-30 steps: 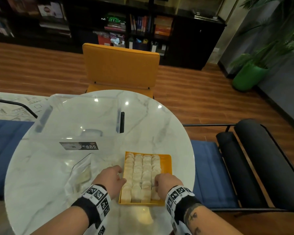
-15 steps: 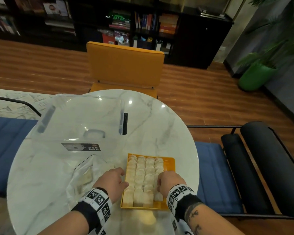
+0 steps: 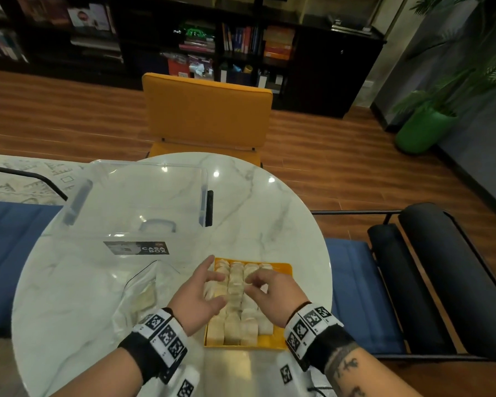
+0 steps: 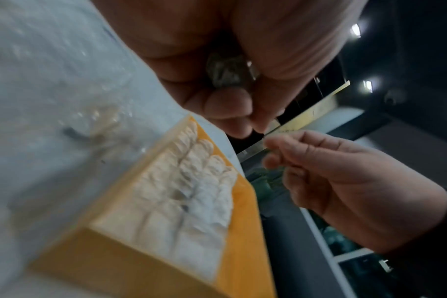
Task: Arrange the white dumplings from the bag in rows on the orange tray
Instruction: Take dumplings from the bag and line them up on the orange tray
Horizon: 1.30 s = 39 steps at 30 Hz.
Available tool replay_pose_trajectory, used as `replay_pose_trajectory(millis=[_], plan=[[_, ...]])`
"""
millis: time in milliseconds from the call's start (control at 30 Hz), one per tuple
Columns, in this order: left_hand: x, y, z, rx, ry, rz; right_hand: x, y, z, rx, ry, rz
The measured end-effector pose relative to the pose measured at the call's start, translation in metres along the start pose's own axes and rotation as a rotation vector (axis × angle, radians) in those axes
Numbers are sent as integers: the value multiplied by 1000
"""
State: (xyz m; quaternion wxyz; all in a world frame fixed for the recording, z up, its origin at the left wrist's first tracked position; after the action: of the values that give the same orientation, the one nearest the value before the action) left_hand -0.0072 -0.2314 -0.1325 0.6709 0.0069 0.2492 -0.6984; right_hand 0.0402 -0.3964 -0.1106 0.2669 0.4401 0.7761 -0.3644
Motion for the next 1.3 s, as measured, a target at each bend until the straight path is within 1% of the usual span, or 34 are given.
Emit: replay_pose_trajectory(millis=[33,100,233,333,433,500,567,633,700,767,833,967,1067,1167,1300], plan=[[6,-2,5,4,-98,-35,0,-4,-10,-22,84,-6],[19,-5,17,33,-211,-96,3,-11,-25,-30,207,-33],[37,-12,40,99,-293,-192,4,-20,-36,-27,340,-17],[40,-19,50,123,-270,-206,5,-25,-37,-8,440,19],[33,-24,47,96,-279,-160,0,-31,-37,1,566,52],[31,-28,46,101,-320,-161,-9,-33,-38,-8,578,90],[28,-32,46,78,-413,-172,-17,-34,-39,-21,564,115],[29,-35,43,-17,-561,-205,-22,-36,-43,-31,535,113],[32,-37,41,-81,-635,-255,-25,-39,-54,-65,484,68],[30,-38,41,-80,-610,-273,-26,-41,-64,-114,378,39],[27,-37,45,-56,-578,-260,-30,-42,-70,-138,307,58],[19,-35,48,-48,-677,-203,-40,-42,-65,-93,329,174],[13,-32,48,-30,-718,-153,-34,-41,-59,-68,278,150],[10,-30,49,-18,-726,-130,-30,-41,-53,-51,354,136],[12,-30,54,-19,-744,-161,-39,-46,-50,-18,534,214]])
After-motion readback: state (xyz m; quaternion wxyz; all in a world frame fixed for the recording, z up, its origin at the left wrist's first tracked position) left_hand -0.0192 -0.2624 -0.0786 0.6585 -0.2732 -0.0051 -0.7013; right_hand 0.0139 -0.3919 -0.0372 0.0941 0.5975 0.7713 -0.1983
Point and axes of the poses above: each hand's wrist, its own y-axis towards the middle knuckle, its own x-axis out of the palm, z = x × y, the point moved 10 cm from there along y, towards the middle knuckle, and after that the axes turned 1 degree about -y, right-handed, at the moved point
